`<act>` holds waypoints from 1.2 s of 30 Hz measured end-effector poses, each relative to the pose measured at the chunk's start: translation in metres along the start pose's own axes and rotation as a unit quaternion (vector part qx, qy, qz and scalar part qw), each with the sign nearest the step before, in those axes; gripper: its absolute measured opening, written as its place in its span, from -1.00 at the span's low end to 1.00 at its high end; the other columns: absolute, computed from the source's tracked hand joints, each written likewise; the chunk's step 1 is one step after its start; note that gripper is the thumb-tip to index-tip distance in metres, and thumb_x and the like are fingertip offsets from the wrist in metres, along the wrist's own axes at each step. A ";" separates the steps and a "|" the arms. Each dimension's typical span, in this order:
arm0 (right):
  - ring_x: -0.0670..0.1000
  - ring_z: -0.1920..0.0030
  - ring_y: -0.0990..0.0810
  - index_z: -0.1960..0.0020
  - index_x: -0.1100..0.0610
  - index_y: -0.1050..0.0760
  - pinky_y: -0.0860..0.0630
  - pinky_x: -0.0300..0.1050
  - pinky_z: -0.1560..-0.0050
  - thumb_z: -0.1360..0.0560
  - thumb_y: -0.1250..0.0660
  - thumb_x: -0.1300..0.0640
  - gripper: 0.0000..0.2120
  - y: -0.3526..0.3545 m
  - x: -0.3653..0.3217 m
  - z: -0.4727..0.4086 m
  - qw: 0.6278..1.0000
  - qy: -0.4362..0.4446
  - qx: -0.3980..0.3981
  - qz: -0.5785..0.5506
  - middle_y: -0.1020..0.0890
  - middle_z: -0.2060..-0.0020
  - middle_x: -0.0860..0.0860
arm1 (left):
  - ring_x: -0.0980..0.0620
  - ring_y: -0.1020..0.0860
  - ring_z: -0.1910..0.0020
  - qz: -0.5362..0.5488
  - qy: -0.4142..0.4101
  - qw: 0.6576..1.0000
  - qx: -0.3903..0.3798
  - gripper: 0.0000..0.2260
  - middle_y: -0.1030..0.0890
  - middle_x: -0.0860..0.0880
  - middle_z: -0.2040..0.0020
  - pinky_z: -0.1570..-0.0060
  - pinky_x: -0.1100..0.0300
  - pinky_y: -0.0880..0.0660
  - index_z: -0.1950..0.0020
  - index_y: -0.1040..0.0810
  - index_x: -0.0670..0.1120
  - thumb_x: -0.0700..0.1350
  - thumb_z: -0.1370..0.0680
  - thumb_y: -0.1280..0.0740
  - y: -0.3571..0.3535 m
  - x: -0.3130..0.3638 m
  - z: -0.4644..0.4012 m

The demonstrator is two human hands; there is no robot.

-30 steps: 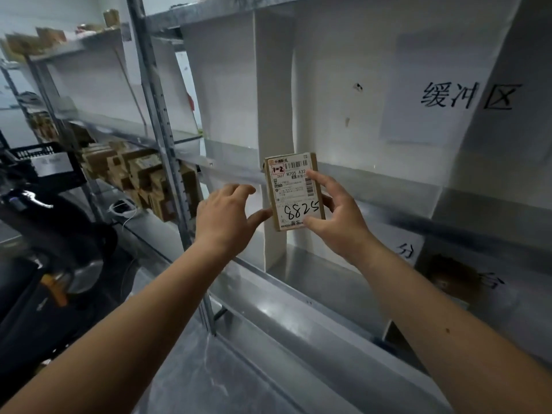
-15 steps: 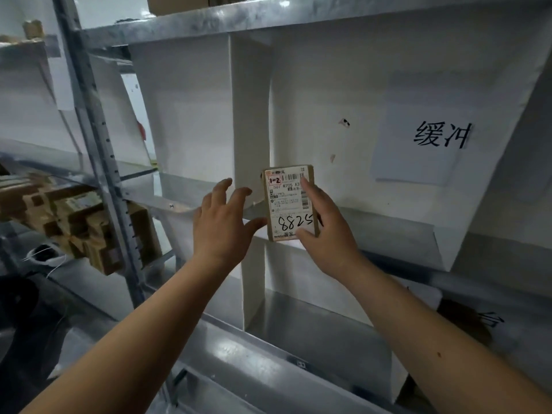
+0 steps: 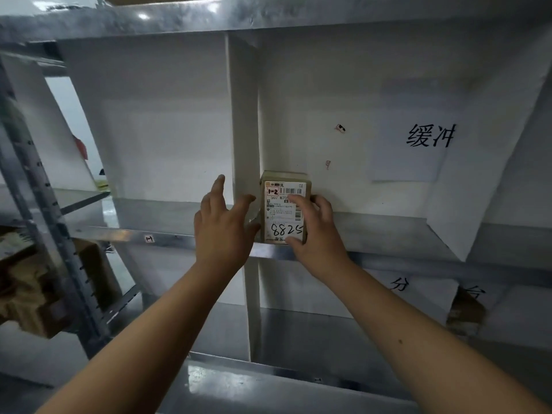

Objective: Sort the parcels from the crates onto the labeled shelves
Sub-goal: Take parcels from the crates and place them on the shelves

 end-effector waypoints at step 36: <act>-0.16 -0.39 -0.38 -0.59 -0.14 -0.23 -0.42 -0.47 -0.28 -0.45 -0.44 0.38 -0.15 -0.027 0.001 -0.020 0.999 -0.044 0.022 0.022 -0.30 -0.50 -0.04 | -0.29 -0.12 -0.64 0.042 -0.043 0.996 -0.065 -0.38 -0.02 -0.16 -0.71 -0.47 -0.28 -0.30 -0.59 -0.35 0.16 0.22 -0.56 -0.42 -0.024 -0.036 0.006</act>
Point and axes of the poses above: each hand's wrist, its own z-axis away from the middle knuckle, its own y-axis out of the back of the hand, x = y × z, the point moved 2 cm from there along -z, towards the middle knuckle
